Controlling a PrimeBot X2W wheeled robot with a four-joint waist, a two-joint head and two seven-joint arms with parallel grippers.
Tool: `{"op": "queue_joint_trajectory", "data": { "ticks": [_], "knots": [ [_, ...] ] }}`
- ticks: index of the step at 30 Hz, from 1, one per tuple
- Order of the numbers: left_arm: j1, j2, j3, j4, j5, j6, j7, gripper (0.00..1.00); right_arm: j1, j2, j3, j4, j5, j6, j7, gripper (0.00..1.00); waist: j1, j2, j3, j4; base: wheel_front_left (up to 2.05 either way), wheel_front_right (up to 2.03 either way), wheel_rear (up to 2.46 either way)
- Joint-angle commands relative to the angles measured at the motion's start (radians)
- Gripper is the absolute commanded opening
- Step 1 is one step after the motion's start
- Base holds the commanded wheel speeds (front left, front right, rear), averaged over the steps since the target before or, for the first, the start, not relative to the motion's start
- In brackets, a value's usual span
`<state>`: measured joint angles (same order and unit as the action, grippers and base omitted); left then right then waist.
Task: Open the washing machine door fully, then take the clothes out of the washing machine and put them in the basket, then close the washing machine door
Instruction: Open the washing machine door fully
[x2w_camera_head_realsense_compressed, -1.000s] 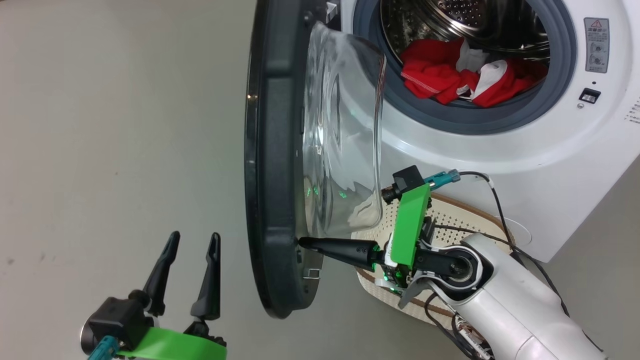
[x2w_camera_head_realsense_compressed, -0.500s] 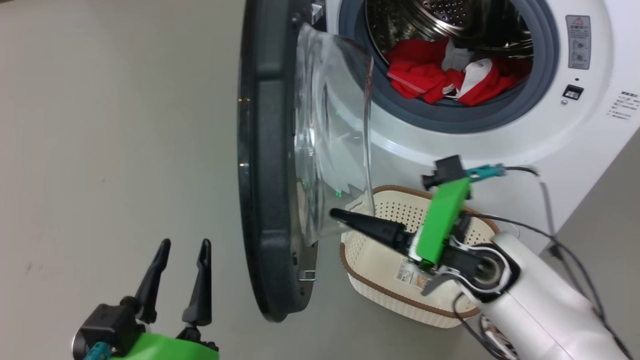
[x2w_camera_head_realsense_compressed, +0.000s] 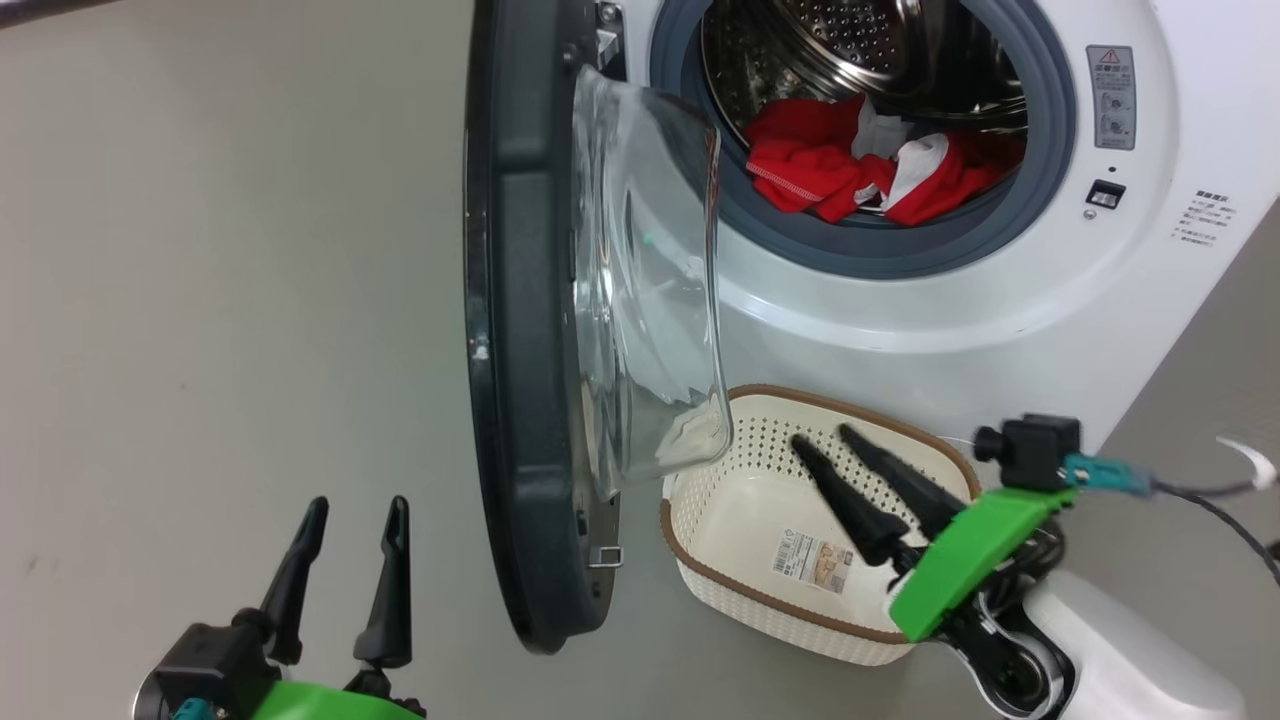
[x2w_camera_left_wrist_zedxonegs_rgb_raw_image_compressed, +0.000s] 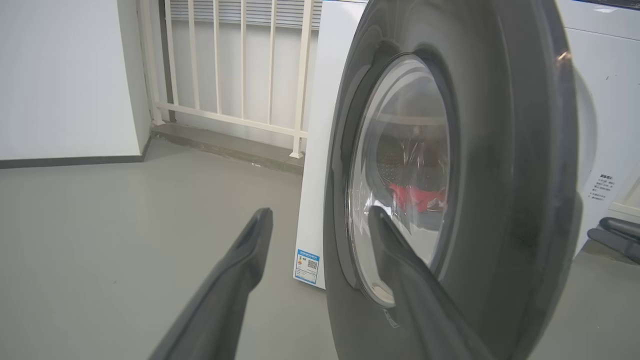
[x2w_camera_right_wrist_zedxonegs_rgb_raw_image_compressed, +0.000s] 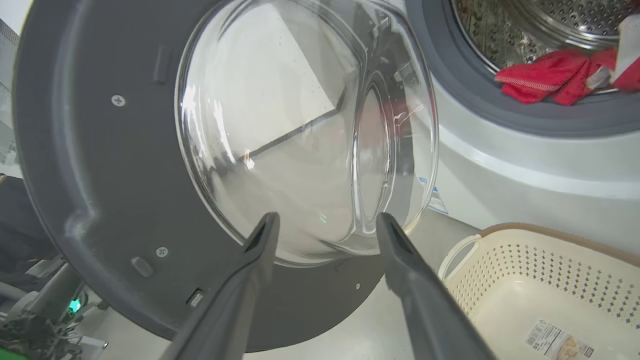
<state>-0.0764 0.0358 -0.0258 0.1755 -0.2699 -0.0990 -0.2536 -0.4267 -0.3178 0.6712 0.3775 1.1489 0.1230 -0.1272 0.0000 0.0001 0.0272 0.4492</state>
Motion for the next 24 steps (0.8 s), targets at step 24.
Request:
{"op": "queue_joint_trajectory", "data": {
  "ticks": [24],
  "knots": [
    [0.019,0.014,0.076,-0.042,-0.007,-0.012,-0.008,1.0,0.276,0.264,-0.574,-0.105,-0.901,0.008,-0.134,1.0,0.0,-0.0001,-0.026,-0.032,0.0,0.0,0.0]
  ]
}}
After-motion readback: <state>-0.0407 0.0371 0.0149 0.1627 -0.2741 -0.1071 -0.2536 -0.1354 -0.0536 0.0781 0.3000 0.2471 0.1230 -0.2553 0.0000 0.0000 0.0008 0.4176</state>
